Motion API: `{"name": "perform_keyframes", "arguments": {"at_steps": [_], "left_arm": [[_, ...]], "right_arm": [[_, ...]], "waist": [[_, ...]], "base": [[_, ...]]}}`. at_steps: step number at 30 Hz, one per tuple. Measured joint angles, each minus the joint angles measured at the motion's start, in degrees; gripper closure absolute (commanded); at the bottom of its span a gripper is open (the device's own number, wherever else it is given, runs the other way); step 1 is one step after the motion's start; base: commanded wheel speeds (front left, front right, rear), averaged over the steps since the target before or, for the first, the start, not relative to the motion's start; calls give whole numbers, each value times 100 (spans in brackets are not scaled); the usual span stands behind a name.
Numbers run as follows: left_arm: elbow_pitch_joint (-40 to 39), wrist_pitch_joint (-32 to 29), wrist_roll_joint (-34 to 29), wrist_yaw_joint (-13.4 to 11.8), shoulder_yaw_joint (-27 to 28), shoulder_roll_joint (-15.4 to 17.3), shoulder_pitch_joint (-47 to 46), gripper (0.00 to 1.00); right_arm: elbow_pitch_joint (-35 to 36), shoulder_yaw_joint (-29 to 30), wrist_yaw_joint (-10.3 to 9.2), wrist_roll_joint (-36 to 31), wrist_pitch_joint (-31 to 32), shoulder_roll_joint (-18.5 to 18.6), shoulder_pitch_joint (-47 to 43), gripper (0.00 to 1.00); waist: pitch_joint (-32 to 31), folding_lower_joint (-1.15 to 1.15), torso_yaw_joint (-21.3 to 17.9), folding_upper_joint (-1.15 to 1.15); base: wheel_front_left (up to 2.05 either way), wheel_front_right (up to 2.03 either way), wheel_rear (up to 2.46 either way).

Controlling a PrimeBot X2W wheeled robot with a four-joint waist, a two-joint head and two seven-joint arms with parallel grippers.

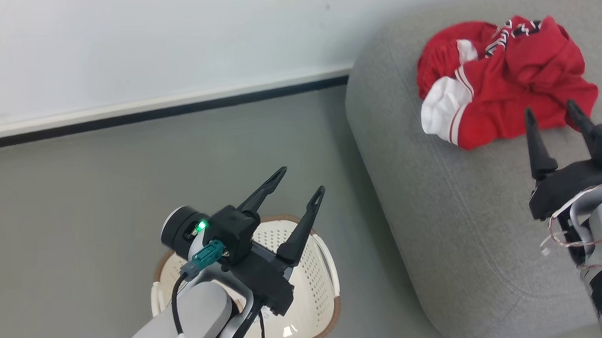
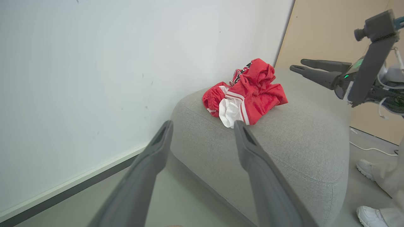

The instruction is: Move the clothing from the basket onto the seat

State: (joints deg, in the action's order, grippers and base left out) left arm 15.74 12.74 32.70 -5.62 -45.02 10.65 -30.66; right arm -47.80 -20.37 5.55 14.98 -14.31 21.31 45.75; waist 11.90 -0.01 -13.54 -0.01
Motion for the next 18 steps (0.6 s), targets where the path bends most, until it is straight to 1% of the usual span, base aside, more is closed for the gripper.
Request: {"name": "perform_keyframes", "arguments": {"at_steps": [7, 14, 18], "left_arm": [[105, 58, 200, -74, 328, 101, 462, 0], [175, 108, 250, -101, 589, 212, 920, 0], [170, 116, 281, -132, 746, 312, 1199, 0]], "right_arm": [[622, 7, -14, 13, -23, -182, -674, 0], [1278, 99, -240, 27, -24, -215, -1365, 0], [1714, 170, -434, 71, -24, -270, -1879, 0]], "waist": [[-382, 1, 404, 0], [-762, 1, 865, 0], [-989, 1, 1107, 0]], "base": [[0, 0, 0], [0, 0, 0], [0, 0, 0]]}}
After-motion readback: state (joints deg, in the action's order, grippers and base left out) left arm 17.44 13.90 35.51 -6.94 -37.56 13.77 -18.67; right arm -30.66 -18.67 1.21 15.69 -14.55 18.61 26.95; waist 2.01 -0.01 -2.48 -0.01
